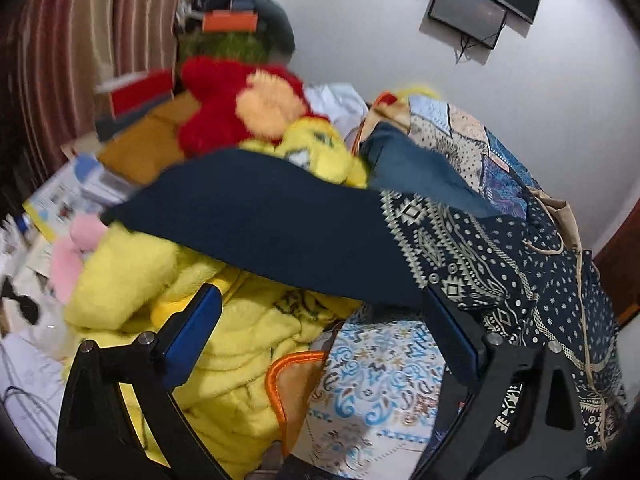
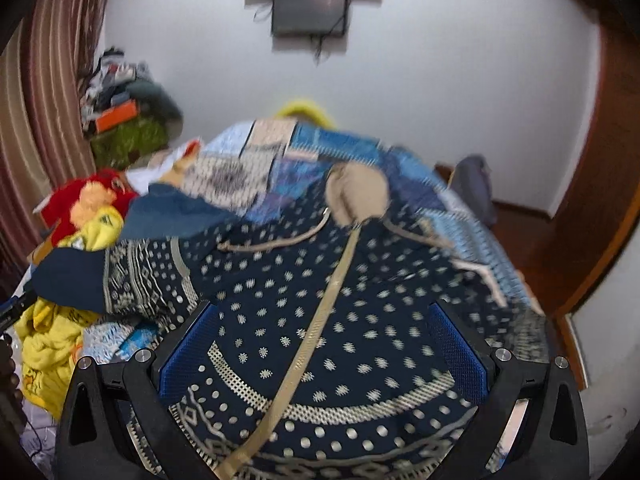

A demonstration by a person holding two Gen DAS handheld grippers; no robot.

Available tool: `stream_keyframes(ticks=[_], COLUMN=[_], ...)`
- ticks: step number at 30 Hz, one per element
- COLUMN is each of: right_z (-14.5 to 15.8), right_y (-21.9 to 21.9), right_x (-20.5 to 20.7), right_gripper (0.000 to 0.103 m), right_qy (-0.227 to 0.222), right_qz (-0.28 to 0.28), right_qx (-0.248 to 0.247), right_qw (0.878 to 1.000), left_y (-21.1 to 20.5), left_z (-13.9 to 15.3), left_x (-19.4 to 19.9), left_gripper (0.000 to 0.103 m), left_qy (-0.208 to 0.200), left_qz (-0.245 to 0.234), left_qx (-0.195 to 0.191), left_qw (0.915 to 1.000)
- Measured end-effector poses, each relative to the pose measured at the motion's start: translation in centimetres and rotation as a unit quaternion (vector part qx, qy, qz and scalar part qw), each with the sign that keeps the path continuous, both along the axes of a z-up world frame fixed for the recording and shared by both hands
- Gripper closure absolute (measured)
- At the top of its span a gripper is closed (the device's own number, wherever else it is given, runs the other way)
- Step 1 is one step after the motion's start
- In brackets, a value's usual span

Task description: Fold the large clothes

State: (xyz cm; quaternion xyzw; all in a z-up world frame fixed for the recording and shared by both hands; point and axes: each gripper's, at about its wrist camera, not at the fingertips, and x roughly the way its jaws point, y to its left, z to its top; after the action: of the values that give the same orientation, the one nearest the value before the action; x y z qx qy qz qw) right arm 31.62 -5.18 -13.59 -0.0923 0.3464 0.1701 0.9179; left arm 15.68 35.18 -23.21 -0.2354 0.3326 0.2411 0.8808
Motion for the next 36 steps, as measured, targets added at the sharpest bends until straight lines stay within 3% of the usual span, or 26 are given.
stream_keyframes(ticks=[2,4,6,9,11,14,16,17,19,23,26,32,36], right_z=[-1.3,-2.7,-3.9,-5.6,-6.2,-6.9,-7.0,-7.0,-6.9,-6.7,-6.1,-4.3,-3.4], right_y=[0.9,1.6,2.2,3.1,3.4,3.7,3.6,3.5,3.2,1.9,0.5,-3.6,-7.3], right_x=[1.3,2.4,3.1,3.6,3.4,2.9,2.7,2.6,2.6,2.2,1.9,1.6,1.5], right_gripper=[0.0,0.0,0.0,0.0,0.0,0.0,0.0,0.0,0.0,0.0,0.0,0.0,0.0], right_qy=[0.014,0.029,0.041,0.058,0.065,0.081,0.086,0.089,0.103,0.124,0.123,0.113,0.11], right_qz=[0.006,0.01,0.017,0.025,0.03,0.044,0.048,0.049,0.051,0.048,0.042,0.021,-0.006], right_qx=[-0.008,-0.014,-0.02,-0.034,-0.042,-0.043,-0.04,-0.038,-0.033,-0.016,-0.006,0.018,0.04], right_qw=[1.0,0.999,0.999,0.997,0.997,0.995,0.994,0.994,0.993,0.991,0.992,0.993,0.993], left_y=[1.2,2.7,3.7,4.8,5.7,6.0,5.8,5.5,4.9,3.3,2.3,-2.1,-8.5], left_z=[-1.2,-2.7,-3.9,-5.1,-6.0,-6.2,-5.6,-5.3,-4.2,-0.1,3.4,11.3,14.7], left_x=[0.5,1.1,1.7,2.7,3.3,3.9,4.3,4.6,4.8,5.1,6.2,11.2,16.0], left_gripper=[0.005,0.019,0.023,0.024,0.031,0.053,0.072,0.077,0.093,0.096,0.099,0.1,0.1], left_qy=[0.0,0.004,0.007,0.007,0.007,0.017,0.035,0.046,0.058,0.041,0.016,-0.055,-0.079], left_qz=[-0.004,0.003,0.0,0.008,0.024,0.042,0.058,0.066,0.073,0.069,0.043,-0.05,-0.139], left_qx=[-0.027,-0.066,-0.09,-0.1,-0.112,-0.099,-0.061,-0.044,-0.011,0.055,0.079,0.099,0.112], left_qw=[0.9996,0.9978,0.996,0.9949,0.9934,0.9941,0.9958,0.9958,0.9956,0.9953,0.9958,0.9924,0.9808])
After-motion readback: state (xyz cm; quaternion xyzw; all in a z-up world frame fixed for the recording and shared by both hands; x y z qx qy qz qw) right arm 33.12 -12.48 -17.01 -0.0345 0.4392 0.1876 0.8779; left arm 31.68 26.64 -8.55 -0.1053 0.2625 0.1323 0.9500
